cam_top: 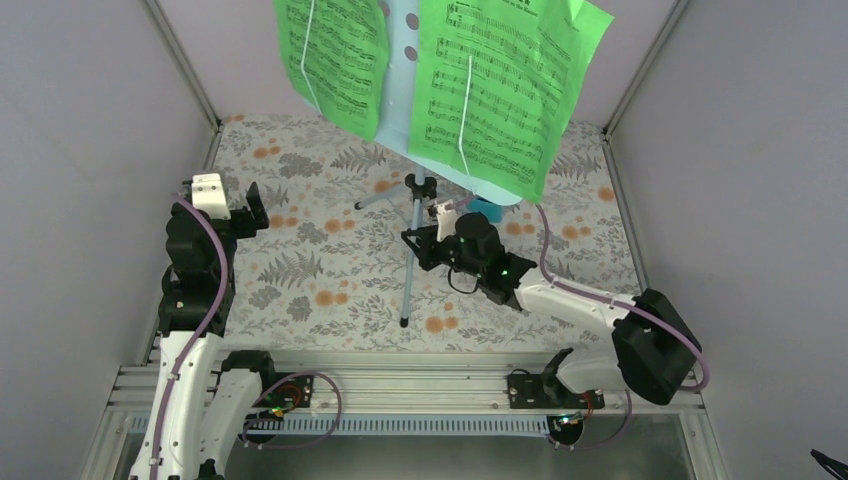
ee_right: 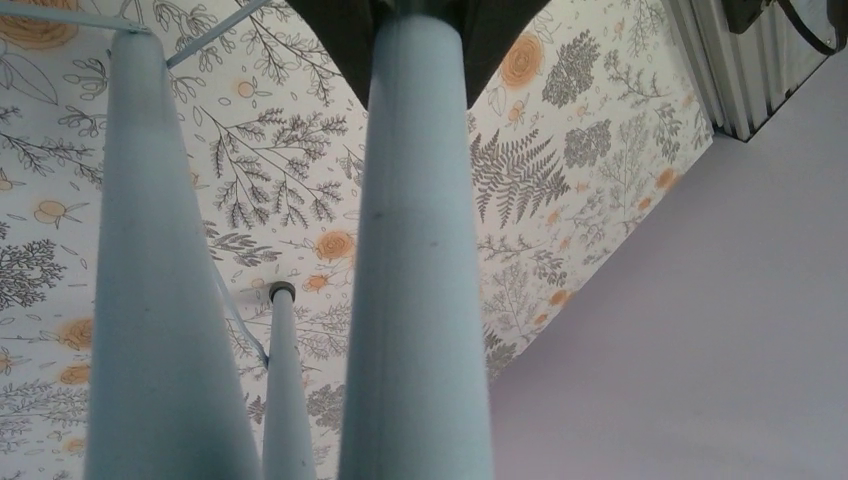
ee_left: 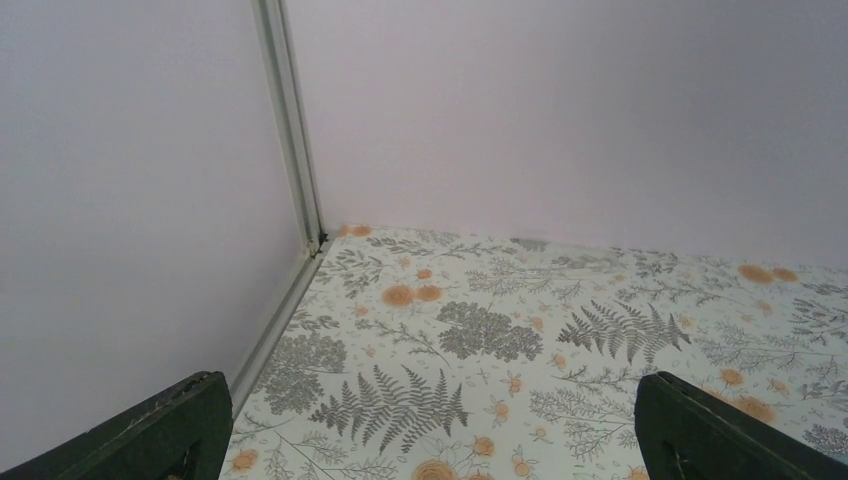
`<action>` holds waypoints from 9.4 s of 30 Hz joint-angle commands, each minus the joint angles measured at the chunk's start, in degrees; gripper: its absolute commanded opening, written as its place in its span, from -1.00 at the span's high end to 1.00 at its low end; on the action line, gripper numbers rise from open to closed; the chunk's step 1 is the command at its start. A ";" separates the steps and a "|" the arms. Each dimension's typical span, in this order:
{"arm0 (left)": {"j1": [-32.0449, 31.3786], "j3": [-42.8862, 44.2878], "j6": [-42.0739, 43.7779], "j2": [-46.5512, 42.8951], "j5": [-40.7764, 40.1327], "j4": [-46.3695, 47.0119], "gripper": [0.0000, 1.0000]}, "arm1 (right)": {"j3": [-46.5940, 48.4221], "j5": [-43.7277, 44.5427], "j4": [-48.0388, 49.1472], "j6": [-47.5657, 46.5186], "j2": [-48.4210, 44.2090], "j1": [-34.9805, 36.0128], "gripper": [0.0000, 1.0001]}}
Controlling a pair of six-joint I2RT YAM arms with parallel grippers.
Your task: Pack up the instrument practice props
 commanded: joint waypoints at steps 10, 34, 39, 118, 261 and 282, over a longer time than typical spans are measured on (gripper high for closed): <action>0.23 -0.37 0.04 -0.71 1.17 0.91 -1.00 | 8.98 -0.73 7.30 -0.35 11.40 0.46 0.92; 0.25 -0.30 -0.05 -0.49 1.92 1.24 -1.00 | 49.59 -14.53 0.73 -8.00 46.54 5.57 0.92; 0.21 -0.32 -0.06 -0.54 2.13 1.32 -1.00 | 59.14 -17.01 -2.01 -8.25 53.64 6.06 0.92; 0.59 -0.15 -1.30 -1.84 3.13 1.00 -1.00 | 45.19 15.98 -46.13 -6.23 25.60 -30.62 -0.90; 1.77 -1.12 -1.56 -3.34 -2.11 0.40 -1.00 | -10.21 -2.66 -10.58 -0.20 -19.67 -3.70 -0.85; 1.82 -1.33 -1.11 -3.27 -1.52 0.60 -1.00 | -7.02 -18.40 12.92 -29.93 -7.98 -3.76 -0.99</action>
